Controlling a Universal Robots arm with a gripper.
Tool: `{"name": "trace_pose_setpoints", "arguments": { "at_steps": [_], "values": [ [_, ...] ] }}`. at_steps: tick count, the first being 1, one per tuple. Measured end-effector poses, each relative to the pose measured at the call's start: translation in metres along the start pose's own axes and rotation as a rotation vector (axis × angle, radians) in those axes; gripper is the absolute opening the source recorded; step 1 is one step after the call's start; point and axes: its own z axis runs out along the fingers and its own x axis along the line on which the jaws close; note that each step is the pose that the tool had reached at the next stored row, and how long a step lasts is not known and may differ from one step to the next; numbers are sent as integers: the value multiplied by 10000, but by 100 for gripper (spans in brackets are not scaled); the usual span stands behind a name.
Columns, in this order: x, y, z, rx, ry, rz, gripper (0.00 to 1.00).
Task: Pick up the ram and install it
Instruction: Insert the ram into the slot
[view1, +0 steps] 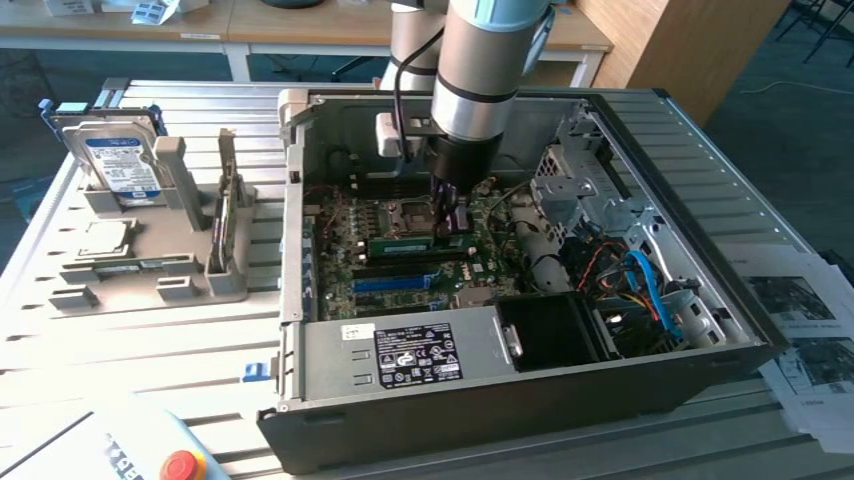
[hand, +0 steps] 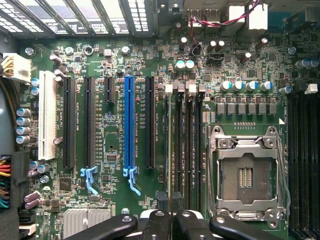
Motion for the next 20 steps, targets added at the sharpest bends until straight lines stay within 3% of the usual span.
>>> {"name": "trace_pose_setpoints", "arguments": {
  "at_steps": [6, 20],
  "values": [
    [0, -7, 0, -35, -7, -1, 12],
    [-1, -9, 9, -36, -10, -1, 12]
  ]
}}
